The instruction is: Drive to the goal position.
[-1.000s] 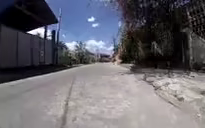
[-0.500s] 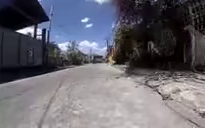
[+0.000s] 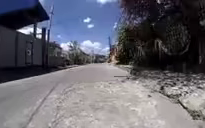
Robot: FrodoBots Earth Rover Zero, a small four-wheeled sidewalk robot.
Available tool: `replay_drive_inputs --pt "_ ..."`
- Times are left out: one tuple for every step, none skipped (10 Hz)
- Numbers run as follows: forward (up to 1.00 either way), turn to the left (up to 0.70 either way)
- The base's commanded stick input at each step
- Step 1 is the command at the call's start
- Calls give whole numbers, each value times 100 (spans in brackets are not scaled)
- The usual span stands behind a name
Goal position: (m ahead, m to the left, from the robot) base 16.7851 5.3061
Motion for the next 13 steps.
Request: replay_drive_inputs --pt "100 16" --pt "100 2" --pt "100 -29" --pt "100 -40" --pt "100 -40" --pt "100 -40" --pt "100 -11" --pt "100 1" --pt "100 0" --pt "100 0" --pt "100 0" --pt "100 0" --pt "100 0"
